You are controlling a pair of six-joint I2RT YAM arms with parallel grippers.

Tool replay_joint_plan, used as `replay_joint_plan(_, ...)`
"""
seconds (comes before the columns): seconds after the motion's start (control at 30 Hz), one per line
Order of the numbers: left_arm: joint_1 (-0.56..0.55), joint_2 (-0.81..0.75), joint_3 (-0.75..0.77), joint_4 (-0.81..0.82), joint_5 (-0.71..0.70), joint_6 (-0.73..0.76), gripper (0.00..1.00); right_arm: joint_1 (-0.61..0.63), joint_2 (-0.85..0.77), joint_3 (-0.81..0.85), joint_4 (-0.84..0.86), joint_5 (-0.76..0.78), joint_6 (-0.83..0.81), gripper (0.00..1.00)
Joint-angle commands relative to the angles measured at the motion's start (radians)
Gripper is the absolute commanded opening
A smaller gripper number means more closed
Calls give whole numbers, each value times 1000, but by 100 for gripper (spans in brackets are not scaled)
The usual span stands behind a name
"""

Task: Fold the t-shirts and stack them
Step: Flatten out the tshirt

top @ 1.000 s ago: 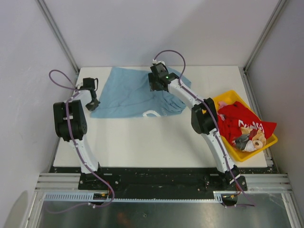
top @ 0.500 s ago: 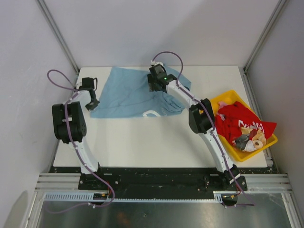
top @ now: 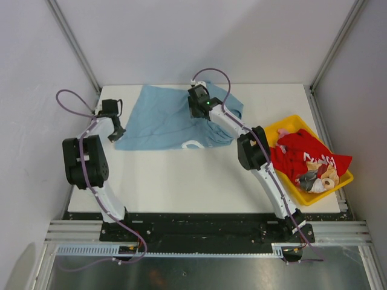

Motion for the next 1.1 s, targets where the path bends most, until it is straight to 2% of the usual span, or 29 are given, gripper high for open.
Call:
replay_joint_plan(0.0, 8, -79, -17, 9, 3, -28, 0, 6, 20, 56, 39, 23, 10, 53)
replay_joint_plan(0.3, 7, -97, -42, 9, 6, -45, 0, 1, 18, 33, 34, 43, 21, 43)
replay_joint_plan(0.53, 7, -85, -43, 10, 6, -56, 0, -1, -12, 35, 31, 57, 18, 12)
replay_joint_plan(0.63, 7, -76, -40, 9, 9, -60, 1, -1, -32, 35, 28, 66, 14, 2)
replay_joint_plan(0.83, 12, -58, -25, 9, 13, -65, 12, 6, -110, -21, 26, 95, 22, 0)
replay_joint_plan(1.07, 20, -20, 7, 9, 17, -68, 19, 22, -259, -174, 57, 109, 71, 0)
